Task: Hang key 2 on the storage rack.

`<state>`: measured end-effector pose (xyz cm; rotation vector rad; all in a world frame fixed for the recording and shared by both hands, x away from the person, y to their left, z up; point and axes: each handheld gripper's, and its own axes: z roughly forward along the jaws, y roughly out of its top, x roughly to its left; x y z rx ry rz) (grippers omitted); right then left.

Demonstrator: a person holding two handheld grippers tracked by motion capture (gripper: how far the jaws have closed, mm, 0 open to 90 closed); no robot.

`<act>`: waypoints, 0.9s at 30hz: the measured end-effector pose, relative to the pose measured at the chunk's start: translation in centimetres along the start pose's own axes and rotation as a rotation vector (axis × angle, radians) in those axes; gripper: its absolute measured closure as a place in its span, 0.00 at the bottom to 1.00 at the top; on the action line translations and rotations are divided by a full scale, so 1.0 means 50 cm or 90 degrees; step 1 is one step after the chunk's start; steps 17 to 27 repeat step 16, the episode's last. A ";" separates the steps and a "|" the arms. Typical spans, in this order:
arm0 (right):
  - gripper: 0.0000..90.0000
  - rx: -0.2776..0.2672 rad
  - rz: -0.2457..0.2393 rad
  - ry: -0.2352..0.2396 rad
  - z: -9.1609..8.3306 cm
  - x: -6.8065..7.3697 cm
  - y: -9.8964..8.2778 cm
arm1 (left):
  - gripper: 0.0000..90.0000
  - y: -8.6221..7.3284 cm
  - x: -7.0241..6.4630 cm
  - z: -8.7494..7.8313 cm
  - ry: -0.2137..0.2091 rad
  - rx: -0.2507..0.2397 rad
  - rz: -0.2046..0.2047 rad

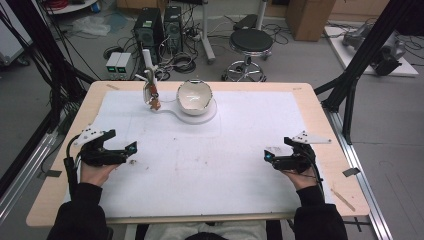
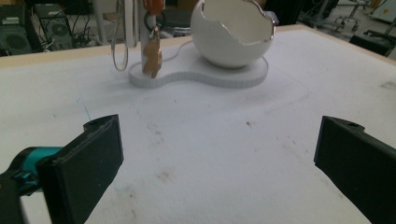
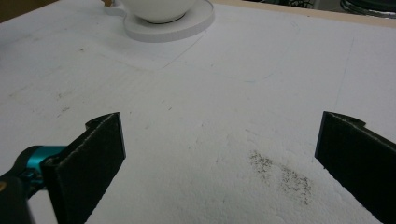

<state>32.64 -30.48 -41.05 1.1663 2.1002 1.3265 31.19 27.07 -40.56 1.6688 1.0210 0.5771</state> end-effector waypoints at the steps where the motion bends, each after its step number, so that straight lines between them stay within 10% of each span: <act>1: 0.01 -0.001 -0.001 -0.001 0.000 0.000 0.000 | 0.02 -0.006 -0.003 -0.002 -0.003 0.002 0.002; 27: 0.01 0.004 -0.001 -0.003 -0.002 0.005 -0.006 | 0.02 -0.046 -0.020 -0.024 -0.006 -0.004 0.014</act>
